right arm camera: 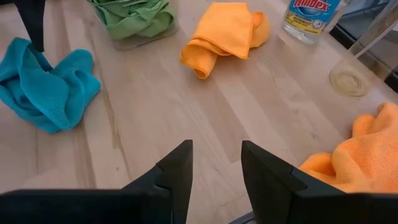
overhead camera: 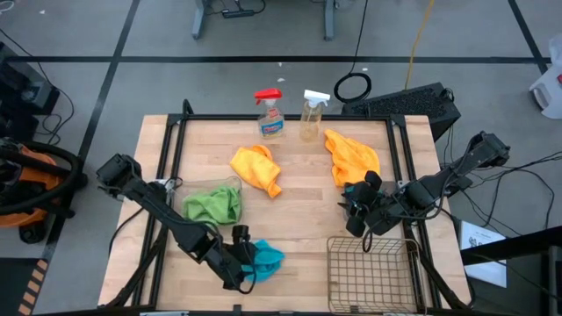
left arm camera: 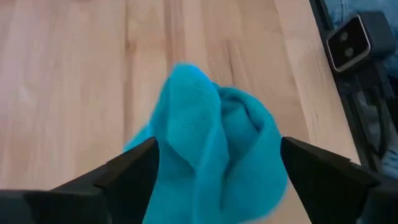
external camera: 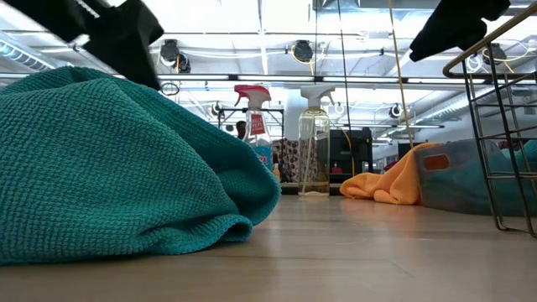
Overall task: Sort microfiber towel by color & place in baskets
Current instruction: Put the blue microfiber cloth into the black bin
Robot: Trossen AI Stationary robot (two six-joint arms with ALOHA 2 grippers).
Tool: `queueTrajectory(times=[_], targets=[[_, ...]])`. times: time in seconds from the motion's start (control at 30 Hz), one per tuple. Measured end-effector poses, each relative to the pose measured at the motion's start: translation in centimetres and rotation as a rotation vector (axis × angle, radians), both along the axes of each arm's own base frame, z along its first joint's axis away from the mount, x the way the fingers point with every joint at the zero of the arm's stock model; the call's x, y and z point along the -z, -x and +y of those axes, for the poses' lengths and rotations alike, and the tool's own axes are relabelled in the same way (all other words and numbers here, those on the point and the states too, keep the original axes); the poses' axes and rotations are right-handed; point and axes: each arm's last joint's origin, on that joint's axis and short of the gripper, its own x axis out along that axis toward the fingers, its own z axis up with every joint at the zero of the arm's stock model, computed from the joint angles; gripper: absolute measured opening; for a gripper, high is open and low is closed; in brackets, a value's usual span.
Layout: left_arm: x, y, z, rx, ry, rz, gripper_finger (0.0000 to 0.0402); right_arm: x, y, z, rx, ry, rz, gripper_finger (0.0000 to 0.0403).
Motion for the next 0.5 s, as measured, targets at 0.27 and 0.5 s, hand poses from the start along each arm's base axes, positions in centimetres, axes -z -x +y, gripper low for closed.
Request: queueTrajectory(times=[0.27,0.5], targets=[[1.3,0.1,-0.4,0.008,0.040,0.089,0.0341,0.0,0.0,0.0,-0.007,0.009,0.004,0.0128],[4.8,-1.1,-1.4,0.081,0.044,0.155,0.0334,0.0,0.0,0.0,-0.010,0.011,0.005,0.0128]])
